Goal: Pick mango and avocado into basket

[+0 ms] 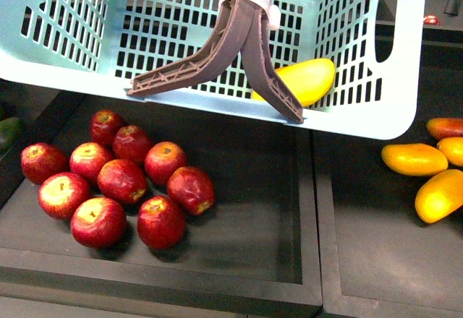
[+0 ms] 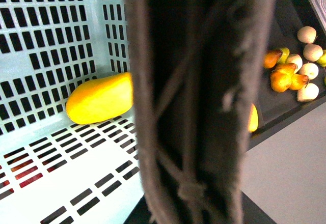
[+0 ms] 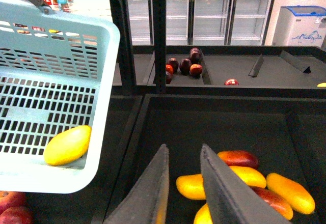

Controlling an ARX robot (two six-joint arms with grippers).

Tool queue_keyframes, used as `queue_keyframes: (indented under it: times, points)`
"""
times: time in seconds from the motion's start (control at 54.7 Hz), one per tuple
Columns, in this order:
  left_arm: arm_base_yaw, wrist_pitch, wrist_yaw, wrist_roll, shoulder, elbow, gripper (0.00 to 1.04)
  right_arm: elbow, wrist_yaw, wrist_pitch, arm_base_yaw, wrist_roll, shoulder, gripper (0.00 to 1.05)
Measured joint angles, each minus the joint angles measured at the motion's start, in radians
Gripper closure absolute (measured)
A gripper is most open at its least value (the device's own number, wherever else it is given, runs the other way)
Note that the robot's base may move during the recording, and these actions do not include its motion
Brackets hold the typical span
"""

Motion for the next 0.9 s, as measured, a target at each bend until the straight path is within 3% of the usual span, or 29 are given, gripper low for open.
queue_keyframes:
  times: [0.037,0.091,0.238,0.329,0.548,0.786,0.896]
  points:
    - [0.000,0.000,0.000,0.000,0.000,0.000,0.98,0.000,0.079,-0.025,0.053,-0.004,-0.024,0.94]
    - [0.000,0.000,0.001,0.000,0.000,0.000,0.98,0.000,0.114,-0.045,0.114,-0.009,-0.049,1.03]
    - [0.000,0.000,0.001,0.000,0.000,0.000,0.98,0.000,0.122,-0.095,0.131,-0.009,-0.096,1.02]
    - [0.000,0.000,0.001,0.001,0.000,0.000,0.98,0.001,0.121,-0.257,0.131,-0.010,-0.231,1.02]
    - [0.000,0.000,0.000,0.000,0.000,0.000,0.98,0.001,0.121,-0.267,0.132,-0.011,-0.261,1.02]
    - [0.000,0.000,0.001,0.000,0.000,0.000,0.98,0.001,0.121,-0.267,0.132,-0.011,-0.261,0.59]
    - [-0.001,0.000,0.000,0.000,0.000,0.000,0.98,0.001,0.123,-0.267,0.132,-0.011,-0.261,0.34]
